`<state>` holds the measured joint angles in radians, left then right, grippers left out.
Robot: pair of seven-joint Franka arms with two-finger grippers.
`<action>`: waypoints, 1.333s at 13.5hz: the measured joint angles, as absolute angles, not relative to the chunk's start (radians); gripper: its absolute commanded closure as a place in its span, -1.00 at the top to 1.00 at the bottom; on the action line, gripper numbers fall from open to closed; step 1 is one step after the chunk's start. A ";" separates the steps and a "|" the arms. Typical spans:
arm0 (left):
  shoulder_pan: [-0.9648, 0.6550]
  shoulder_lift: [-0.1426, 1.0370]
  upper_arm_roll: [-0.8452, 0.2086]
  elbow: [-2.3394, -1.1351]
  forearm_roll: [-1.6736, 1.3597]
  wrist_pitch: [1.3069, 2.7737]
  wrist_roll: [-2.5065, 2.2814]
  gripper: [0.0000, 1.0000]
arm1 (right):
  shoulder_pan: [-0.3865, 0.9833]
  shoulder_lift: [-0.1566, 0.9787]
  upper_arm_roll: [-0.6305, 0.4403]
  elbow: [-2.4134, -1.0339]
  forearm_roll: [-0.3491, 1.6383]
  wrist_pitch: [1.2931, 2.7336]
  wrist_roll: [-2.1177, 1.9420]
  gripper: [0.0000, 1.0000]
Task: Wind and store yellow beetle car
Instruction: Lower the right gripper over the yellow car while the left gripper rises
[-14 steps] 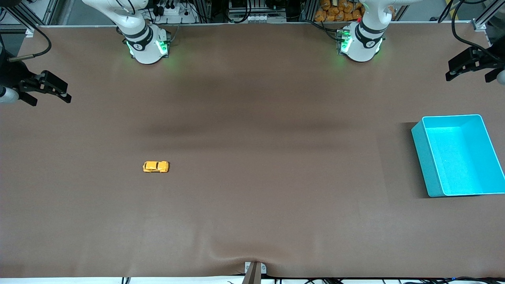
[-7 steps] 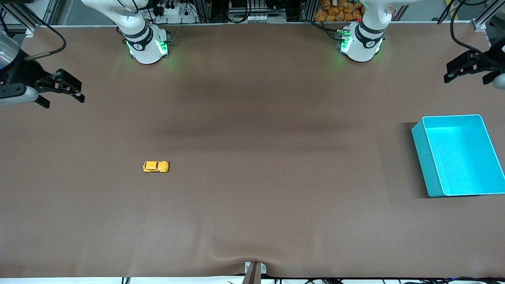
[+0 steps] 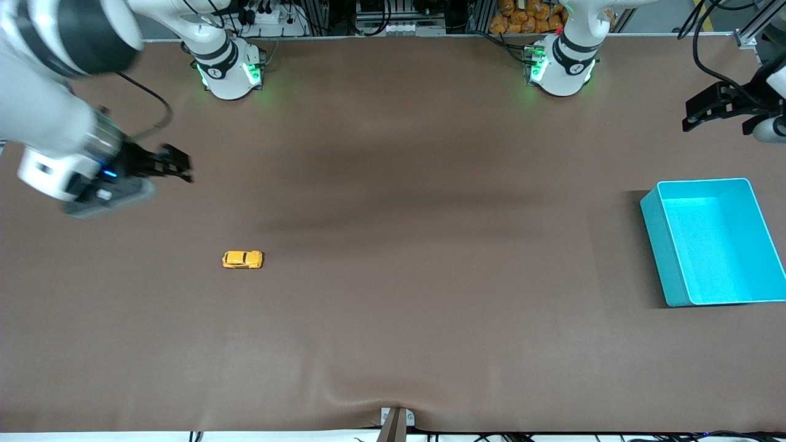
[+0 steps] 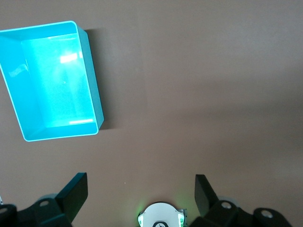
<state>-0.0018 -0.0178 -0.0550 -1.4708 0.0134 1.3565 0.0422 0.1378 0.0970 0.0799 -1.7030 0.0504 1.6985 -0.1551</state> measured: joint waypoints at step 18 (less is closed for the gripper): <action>-0.002 0.049 -0.117 -1.475 0.043 1.359 0.039 1.00 | 0.194 0.354 0.063 -1.975 -0.086 2.303 -1.089 0.95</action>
<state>-0.0016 0.0488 -0.1175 -1.4753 0.0429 1.3590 0.0395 0.1945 0.3544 0.0627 -1.9749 -0.0855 2.3033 -1.0890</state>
